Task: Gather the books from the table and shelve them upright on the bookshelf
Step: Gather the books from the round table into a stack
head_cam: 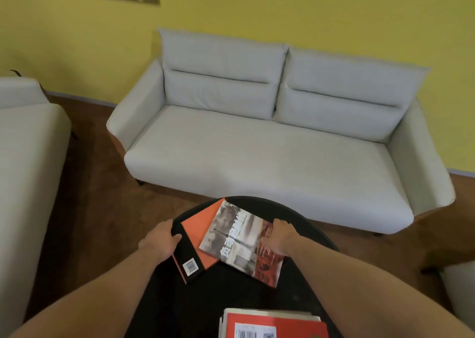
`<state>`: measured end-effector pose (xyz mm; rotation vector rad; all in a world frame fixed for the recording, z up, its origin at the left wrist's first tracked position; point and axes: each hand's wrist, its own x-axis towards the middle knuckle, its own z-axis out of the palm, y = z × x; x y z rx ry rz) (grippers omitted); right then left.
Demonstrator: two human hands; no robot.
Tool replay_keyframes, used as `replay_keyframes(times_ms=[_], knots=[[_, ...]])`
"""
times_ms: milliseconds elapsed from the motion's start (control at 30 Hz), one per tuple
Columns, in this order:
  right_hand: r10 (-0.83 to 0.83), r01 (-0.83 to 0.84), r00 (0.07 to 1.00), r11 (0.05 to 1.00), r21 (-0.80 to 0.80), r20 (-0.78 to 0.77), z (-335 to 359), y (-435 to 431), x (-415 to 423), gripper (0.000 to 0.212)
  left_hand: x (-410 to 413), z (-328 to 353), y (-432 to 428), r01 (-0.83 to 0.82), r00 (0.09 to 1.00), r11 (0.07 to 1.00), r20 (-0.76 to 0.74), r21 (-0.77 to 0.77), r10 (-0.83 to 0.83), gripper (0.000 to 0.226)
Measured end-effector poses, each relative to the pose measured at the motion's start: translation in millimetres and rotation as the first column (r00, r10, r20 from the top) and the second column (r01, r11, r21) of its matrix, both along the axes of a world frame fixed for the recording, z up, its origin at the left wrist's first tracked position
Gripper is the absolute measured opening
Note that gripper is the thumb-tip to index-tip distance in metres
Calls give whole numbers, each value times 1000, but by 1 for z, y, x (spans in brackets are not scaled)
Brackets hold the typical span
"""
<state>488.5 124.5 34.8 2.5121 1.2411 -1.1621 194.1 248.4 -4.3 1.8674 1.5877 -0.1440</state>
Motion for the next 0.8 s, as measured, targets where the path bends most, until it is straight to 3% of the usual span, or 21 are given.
replay_keyframes(times_ms=[67,167,233,333,433,533,700,800], knots=[[-35,35,999,999,9,14,-5,-1,5,83,7,0,0,7,999,1000,-52,22,-6,22],[-1,0,999,1000,19,48,-13,-6,9,72,20,4,-15,-18,989,998,-144,67,27,58],[-56,56,998,998,17,-19,-12,-9,8,54,27,12,-18,-45,978,993,-199,107,66,72],[-81,85,993,996,40,-88,0,-14,9,28,33,31,-12,-44,967,999,-249,17,47,76],[-52,58,994,997,53,-101,7,-21,15,29,31,42,-8,-68,967,990,-252,-125,34,80],[-65,73,987,996,49,-144,5,-32,15,31,24,39,-15,-115,962,969,-267,-220,54,99],[-136,167,968,977,131,-213,6,-52,10,30,17,37,-37,-164,946,966,-309,-200,97,89],[-155,203,953,965,166,-261,10,-59,5,25,16,40,-52,-251,954,940,-221,-230,201,85]])
